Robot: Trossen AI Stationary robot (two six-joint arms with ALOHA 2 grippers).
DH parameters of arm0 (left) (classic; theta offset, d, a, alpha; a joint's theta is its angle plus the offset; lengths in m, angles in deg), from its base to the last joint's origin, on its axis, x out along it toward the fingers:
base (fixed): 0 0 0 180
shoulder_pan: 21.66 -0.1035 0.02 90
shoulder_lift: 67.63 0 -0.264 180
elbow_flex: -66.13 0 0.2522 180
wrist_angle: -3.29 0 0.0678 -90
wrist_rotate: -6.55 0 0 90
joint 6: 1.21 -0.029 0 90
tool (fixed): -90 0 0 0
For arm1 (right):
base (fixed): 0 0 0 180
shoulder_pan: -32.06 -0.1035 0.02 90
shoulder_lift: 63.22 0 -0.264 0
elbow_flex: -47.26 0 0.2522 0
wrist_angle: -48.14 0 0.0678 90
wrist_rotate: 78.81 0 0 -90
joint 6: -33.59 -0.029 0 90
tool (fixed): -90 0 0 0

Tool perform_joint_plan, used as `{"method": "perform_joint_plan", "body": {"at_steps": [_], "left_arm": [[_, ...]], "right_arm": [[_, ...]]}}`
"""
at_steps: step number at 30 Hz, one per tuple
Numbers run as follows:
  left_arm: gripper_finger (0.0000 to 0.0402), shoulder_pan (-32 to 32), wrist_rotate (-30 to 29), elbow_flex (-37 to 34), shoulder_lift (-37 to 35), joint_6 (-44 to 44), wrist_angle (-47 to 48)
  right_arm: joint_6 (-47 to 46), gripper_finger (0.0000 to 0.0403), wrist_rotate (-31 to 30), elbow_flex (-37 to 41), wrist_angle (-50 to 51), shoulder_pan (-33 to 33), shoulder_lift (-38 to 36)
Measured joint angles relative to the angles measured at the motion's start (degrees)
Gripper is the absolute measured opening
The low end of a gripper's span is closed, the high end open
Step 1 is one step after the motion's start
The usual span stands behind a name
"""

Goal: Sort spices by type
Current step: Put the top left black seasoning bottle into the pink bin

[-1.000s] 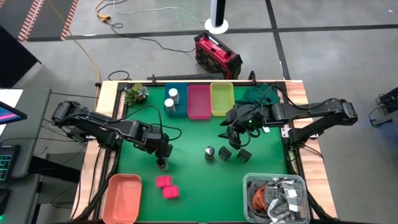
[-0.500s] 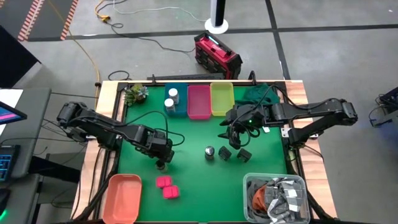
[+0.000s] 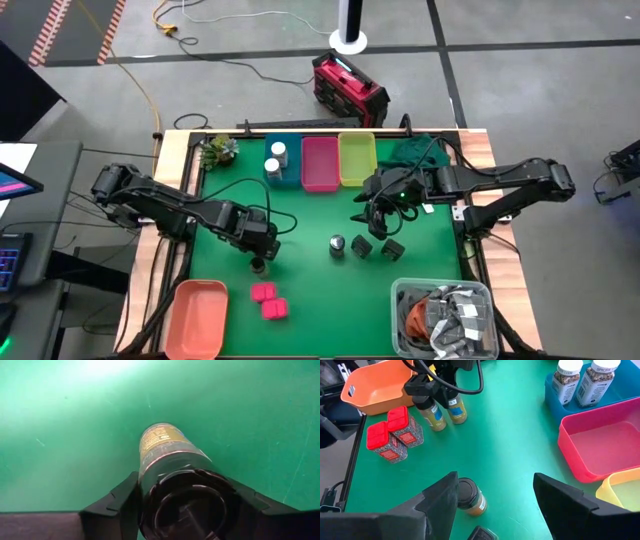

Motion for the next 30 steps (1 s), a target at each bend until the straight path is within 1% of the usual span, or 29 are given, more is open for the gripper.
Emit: {"method": "perform_joint_plan", "body": {"at_steps": [5,10,13,16,20,24,30], "left_arm": [[0.0203,-1.07,-0.79,1.82,-0.02,-2.91,0.18],[0.0203,-4.81,-2.88,4.65,-0.02,-7.57,0.26],[0.0203,-8.38,-2.98,6.97,0.2,-13.37,0.28],[0.0203,-12.41,-2.96,10.48,1.74,-21.84,0.46],[0.0203,-17.85,-2.98,17.56,6.26,-31.13,3.13],[0.0203,-22.58,-2.89,26.85,12.7,-39.51,5.65],[0.0203,-27.4,-1.4,41.47,21.08,-45.82,6.13]], "right_arm": [[0.24,0.0284,0.01,0.0,0.0,0.0,0.0],[0.46,0.0284,0.02,0.0,-0.04,0.07,0.0],[0.48,0.0284,0.04,0.0,-0.33,0.48,0.0],[0.5,0.0284,0.07,0.0,-1.25,1.19,0.0],[0.46,0.0284,0.07,0.0,-1.72,1.84,0.0],[0.09,0.0284,0.09,0.0,1.13,1.62,0.0],[0.02,0.0284,0.28,0.0,7.84,1.69,0.02]]}}
